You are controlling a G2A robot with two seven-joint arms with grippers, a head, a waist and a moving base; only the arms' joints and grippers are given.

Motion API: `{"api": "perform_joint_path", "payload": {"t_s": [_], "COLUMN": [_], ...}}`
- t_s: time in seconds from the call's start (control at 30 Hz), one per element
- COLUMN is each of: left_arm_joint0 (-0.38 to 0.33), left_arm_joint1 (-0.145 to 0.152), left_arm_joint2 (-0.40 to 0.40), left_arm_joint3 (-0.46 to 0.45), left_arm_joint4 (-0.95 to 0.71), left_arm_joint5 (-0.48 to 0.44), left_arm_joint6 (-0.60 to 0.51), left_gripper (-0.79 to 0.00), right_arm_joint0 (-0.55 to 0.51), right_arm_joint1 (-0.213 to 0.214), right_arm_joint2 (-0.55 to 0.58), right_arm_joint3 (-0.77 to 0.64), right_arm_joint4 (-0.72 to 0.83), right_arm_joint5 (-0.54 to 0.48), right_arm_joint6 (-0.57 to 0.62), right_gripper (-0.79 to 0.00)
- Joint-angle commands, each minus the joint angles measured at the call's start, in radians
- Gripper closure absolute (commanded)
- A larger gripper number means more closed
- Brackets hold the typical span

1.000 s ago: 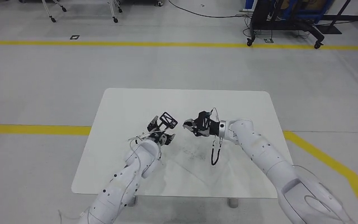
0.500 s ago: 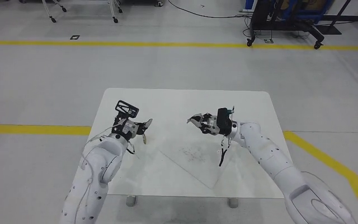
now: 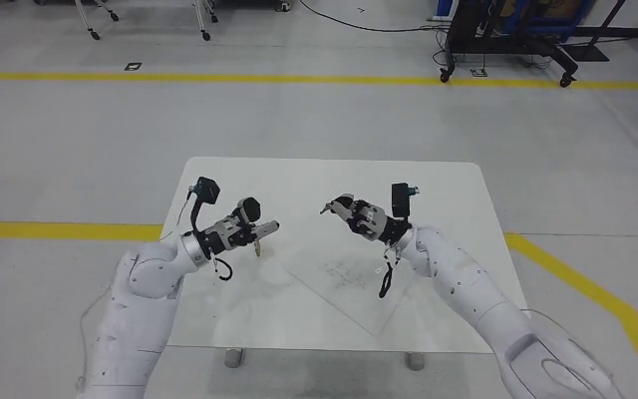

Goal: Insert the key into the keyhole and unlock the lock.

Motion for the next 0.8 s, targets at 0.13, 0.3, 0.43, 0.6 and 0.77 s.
{"api": "perform_joint_path", "payload": {"t_s": [0.13,0.3,0.43,0.6,0.77], "left_arm_joint0": [-0.036,-0.013,-0.007,0.019,0.02], "left_arm_joint1": [0.006,0.005,0.012,0.019,0.018], "left_arm_joint2": [0.009,0.04,0.034,0.05,0.089], "left_arm_joint3": [0.061,0.022,0.017,-0.006,-0.016], "left_arm_joint4": [-0.258,-0.35,-0.375,-0.352,-0.289], "left_arm_joint5": [0.031,0.042,0.011,-0.017,-0.006], "left_arm_joint6": [-0.15,-0.181,-0.174,-0.147,-0.106], "left_gripper": [-0.785,-0.785,-0.785,-0.705,-0.597], "right_arm_joint0": [-0.001,-0.001,-0.028,0.021,0.053], "right_arm_joint1": [0.0,0.0,-0.016,-0.025,-0.027], "right_arm_joint2": [-0.007,-0.007,-0.072,-0.189,-0.206], "right_arm_joint3": [-0.003,-0.003,-0.051,-0.078,-0.082], "right_arm_joint4": [0.014,0.014,0.252,0.763,1.084], "right_arm_joint5": [0.0,0.0,0.0,0.0,0.0], "right_arm_joint6": [-0.003,-0.003,0.105,0.369,0.62], "right_gripper": [0.0,0.0,0.0,0.0,0.0]}}
